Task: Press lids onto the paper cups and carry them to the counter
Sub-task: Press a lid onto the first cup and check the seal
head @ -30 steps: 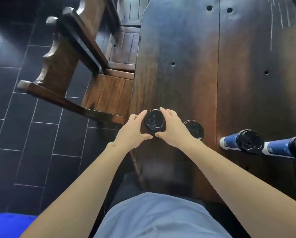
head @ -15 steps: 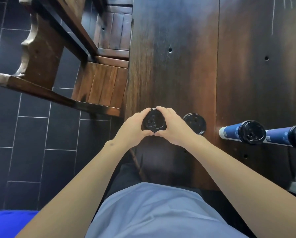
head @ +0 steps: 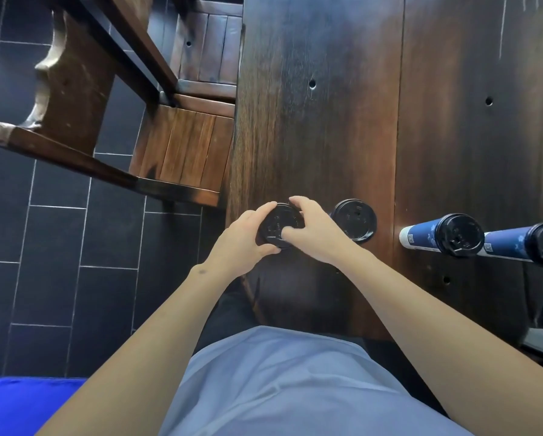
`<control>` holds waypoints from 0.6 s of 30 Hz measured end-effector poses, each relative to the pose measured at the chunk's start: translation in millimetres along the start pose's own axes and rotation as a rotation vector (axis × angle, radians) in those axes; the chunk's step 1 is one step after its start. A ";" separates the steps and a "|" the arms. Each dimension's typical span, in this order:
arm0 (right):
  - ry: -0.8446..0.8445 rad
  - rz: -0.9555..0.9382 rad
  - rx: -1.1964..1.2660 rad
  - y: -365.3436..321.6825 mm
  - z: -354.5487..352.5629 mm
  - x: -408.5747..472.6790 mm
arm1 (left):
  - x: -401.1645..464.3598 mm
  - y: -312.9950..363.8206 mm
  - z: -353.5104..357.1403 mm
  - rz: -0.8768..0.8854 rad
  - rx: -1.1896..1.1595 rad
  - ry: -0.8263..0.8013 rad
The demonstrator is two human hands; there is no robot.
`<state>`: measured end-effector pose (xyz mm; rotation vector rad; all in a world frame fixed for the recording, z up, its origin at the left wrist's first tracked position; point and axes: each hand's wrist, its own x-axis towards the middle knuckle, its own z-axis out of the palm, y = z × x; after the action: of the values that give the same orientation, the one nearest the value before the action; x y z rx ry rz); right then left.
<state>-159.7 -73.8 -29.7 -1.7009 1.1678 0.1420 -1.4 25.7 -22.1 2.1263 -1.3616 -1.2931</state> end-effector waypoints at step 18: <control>0.543 0.424 -0.005 -32.0 54.7 41.7 | 1.7 -5.9 4.4 0.006 -0.069 0.051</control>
<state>-91.5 -57.1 -58.3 -1.5143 1.9270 -0.0652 -1.5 28.1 -29.2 2.0931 -1.2838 -1.2558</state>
